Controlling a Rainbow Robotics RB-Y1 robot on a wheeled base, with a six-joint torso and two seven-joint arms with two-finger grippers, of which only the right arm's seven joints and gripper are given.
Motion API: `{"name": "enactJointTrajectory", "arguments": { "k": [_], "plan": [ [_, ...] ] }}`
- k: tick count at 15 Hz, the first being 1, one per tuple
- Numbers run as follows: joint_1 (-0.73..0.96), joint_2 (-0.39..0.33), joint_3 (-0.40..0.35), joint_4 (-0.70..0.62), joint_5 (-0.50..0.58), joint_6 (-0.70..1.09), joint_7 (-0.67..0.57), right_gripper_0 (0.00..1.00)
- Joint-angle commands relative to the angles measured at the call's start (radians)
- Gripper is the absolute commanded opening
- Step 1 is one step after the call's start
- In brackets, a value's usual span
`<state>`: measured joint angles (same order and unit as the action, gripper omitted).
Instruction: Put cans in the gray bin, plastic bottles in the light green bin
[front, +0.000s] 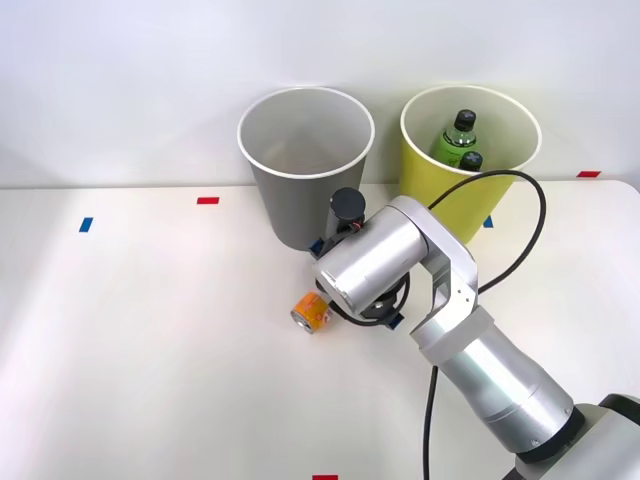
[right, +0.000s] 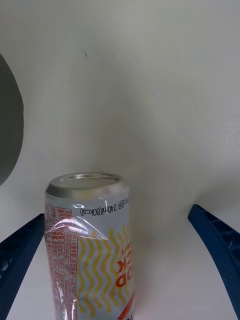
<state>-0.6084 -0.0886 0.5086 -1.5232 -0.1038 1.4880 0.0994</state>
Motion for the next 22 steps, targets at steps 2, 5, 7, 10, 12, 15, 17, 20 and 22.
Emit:
{"name": "enactJointTrajectory", "arguments": {
  "k": [2, 5, 7, 10, 12, 15, 17, 20, 22],
  "plan": [
    [-0.001, 0.017, 0.001, 0.002, 0.012, 0.0, 0.01, 1.0],
    [-0.001, 0.024, 0.001, 0.002, 0.029, 0.0, 0.034, 0.24],
    [-0.001, 0.024, -0.001, 0.002, 0.039, 0.0, 0.06, 0.12],
    [-0.001, 0.029, -0.001, 0.0, 0.053, 0.0, 0.086, 0.08],
    [0.001, 0.027, -0.001, 0.002, 0.064, 0.0, 0.108, 0.0],
    [0.012, 0.024, -0.001, 0.002, 0.076, 0.0, 0.143, 0.0],
    [0.019, 0.021, -0.001, 0.002, 0.082, 0.0, 0.212, 0.0],
    [0.055, 0.013, -0.021, -0.087, 0.102, 0.0, 0.369, 0.0],
    [0.098, -0.007, -0.025, -0.227, 0.127, 0.0, 0.496, 0.0]
  ]
}}
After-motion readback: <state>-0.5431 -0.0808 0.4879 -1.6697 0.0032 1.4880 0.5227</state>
